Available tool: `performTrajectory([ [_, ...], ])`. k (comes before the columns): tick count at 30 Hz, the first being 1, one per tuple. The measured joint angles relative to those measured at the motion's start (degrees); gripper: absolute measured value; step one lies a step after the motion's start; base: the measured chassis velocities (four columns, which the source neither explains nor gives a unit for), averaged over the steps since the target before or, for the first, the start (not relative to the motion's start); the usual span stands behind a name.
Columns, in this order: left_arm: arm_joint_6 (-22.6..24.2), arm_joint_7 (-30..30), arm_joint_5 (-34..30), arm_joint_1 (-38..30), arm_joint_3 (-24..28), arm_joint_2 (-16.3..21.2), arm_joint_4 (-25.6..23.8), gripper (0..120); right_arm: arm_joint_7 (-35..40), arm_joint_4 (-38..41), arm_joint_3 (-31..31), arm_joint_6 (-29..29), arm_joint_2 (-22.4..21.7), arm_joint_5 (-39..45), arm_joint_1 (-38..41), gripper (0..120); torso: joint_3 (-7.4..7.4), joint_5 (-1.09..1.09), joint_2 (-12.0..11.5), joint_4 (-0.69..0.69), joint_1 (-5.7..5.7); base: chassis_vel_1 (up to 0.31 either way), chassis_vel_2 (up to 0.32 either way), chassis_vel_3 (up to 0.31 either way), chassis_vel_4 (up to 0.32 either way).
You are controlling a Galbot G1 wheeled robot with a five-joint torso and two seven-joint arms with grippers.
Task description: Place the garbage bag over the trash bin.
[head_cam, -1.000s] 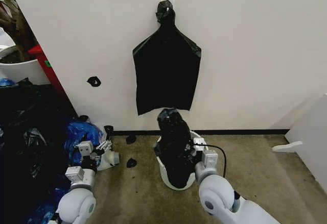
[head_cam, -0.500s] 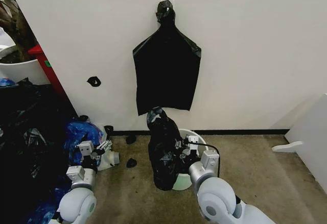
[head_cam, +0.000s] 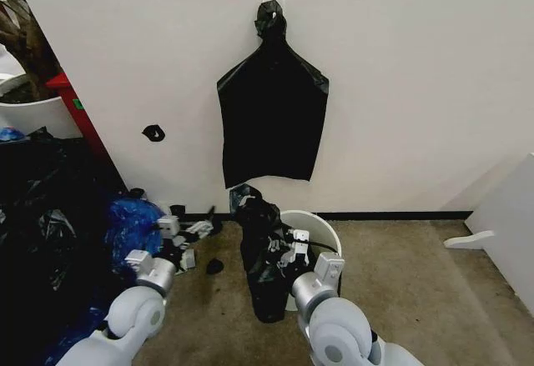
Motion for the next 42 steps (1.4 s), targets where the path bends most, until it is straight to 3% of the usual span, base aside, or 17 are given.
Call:
performTrajectory([
  [4,4.16,-0.35,-1.77,-1.66,5.48,-0.37,-1.0,100,0.37,-0.09,0.78,0.99,1.62,1.85,-0.22,0,0.0,0.01,0.0,0.0,0.0,0.0,0.0,0.0,0.0],
  [12,9.51,-6.81,-0.58,-2.18,8.31,-3.89,-2.78,100,1.14,0.32,0.46,0.99,2.49,2.01,-2.02,0,0.0,0.0,0.0,0.0,0.0,0.0,0.0,0.0,0.0],
  [18,11.74,-10.7,8.87,-3.8,10.31,-6.09,-3.32,100,1.33,1.24,-0.18,0.63,2.71,1.22,-3.21,0,0.0,0.0,0.0,0.0,0.0,0.0,0.0,0.0,0.0],
  [27,13.69,-12.0,13.56,-6.26,13.3,-5.39,-2.2,97,1.46,1.92,-0.69,0.06,2.71,0.9,-3.43,0,0.0,0.01,0.0,0.0,0.0,0.0,0.0,0.0,0.0],
  [29,17.8,-15.98,15.97,-8.13,15.02,-6.22,-0.18,95,1.48,2.26,-0.38,0.04,2.74,0.58,-3.47,0,0.0,0.0,0.0,0.0,0.0,0.0,0.0,0.0,0.0],
  [32,20.09,-18.45,15.89,-9.14,15.43,-7.0,0.84,94,1.62,2.63,0.26,0.05,2.52,0.45,-3.56,0,0.0,0.0,0.0,0.0,0.0,0.0,0.0,0.0,0.0],
  [36,22.77,-19.23,14.06,-11.25,16.21,-7.22,2.01,77,2.33,2.88,1.92,0.09,1.56,-0.51,-3.43,0,0.0,0.01,0.0,0.0,0.0,0.0,0.0,0.0,0.0],
  [42,26.38,-18.93,11.14,-14.74,18.52,-6.44,2.3,63,5.05,1.18,4.59,-1.22,0.13,-2.89,-2.69,0,0.0,0.02,0.0,0.0,0.0,0.0,0.0,0.0,0.0],
])
